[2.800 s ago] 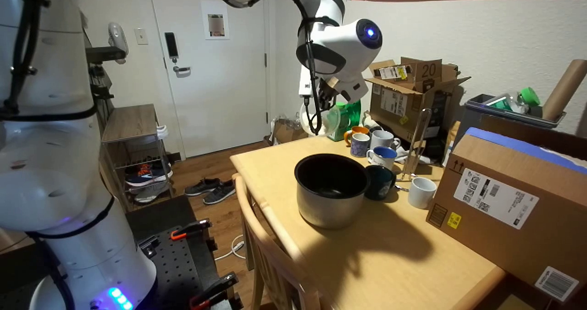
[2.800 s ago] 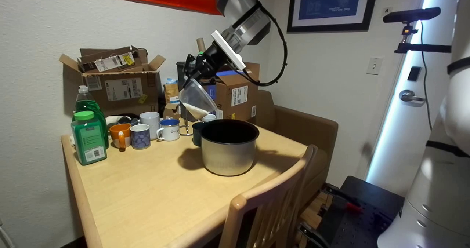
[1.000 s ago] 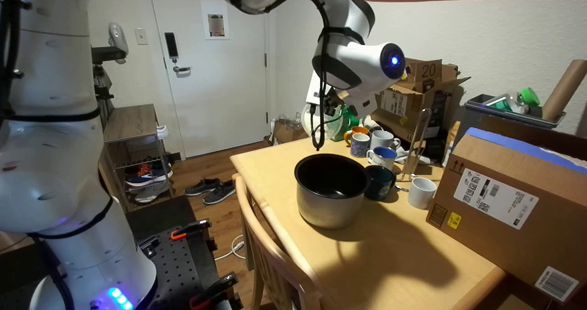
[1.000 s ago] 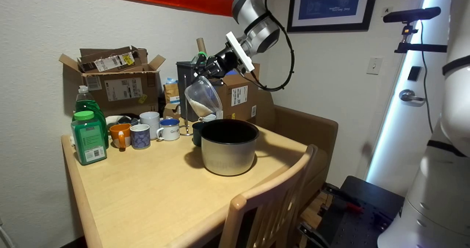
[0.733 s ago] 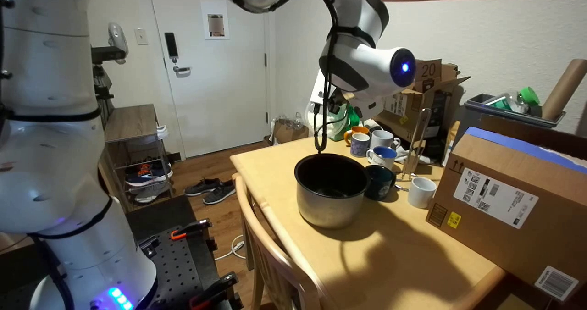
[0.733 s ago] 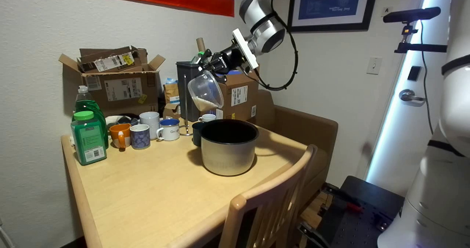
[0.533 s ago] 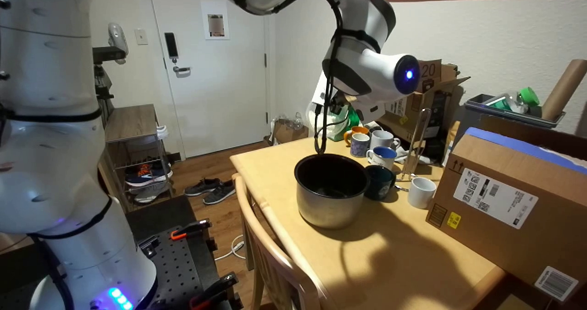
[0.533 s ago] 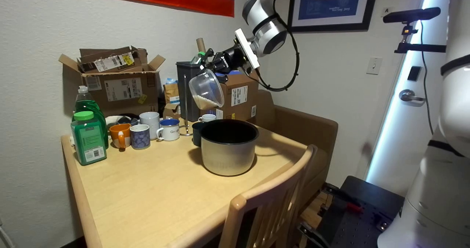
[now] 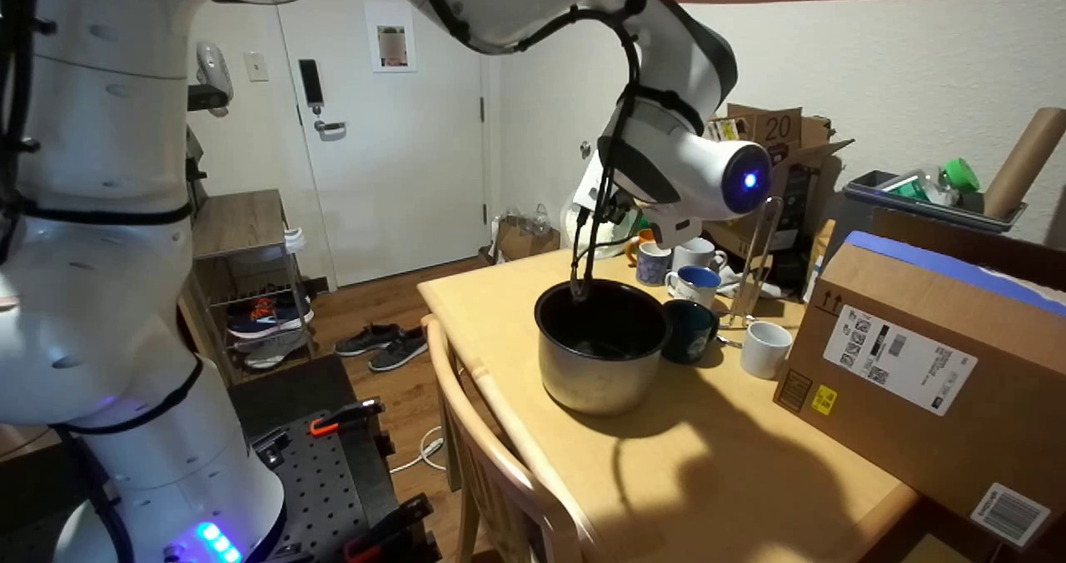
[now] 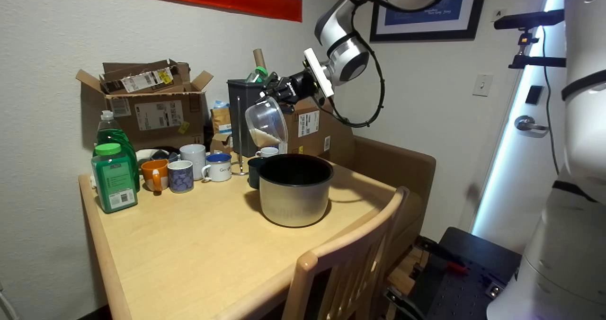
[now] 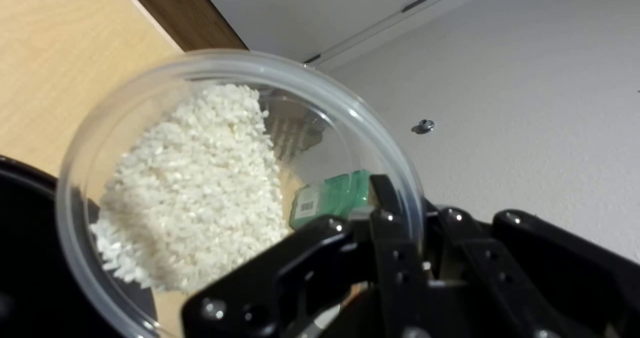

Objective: Pick the bowl and pour its contents into the bucket

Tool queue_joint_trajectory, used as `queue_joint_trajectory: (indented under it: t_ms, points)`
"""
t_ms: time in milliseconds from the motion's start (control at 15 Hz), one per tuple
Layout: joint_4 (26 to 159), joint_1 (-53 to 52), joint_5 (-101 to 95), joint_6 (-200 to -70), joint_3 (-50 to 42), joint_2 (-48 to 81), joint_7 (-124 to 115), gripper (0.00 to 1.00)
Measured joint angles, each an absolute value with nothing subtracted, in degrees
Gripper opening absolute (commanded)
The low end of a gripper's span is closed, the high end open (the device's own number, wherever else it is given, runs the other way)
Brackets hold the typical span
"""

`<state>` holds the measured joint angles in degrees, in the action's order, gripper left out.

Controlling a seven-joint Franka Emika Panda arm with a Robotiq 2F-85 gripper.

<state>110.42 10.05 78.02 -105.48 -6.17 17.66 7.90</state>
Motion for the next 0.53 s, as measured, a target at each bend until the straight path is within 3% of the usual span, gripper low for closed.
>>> queue_joint_trajectory:
  t_ms: [533]
  points:
    - [107.24,12.45,81.25,-99.22,-7.16,22.56,7.89,0.02]
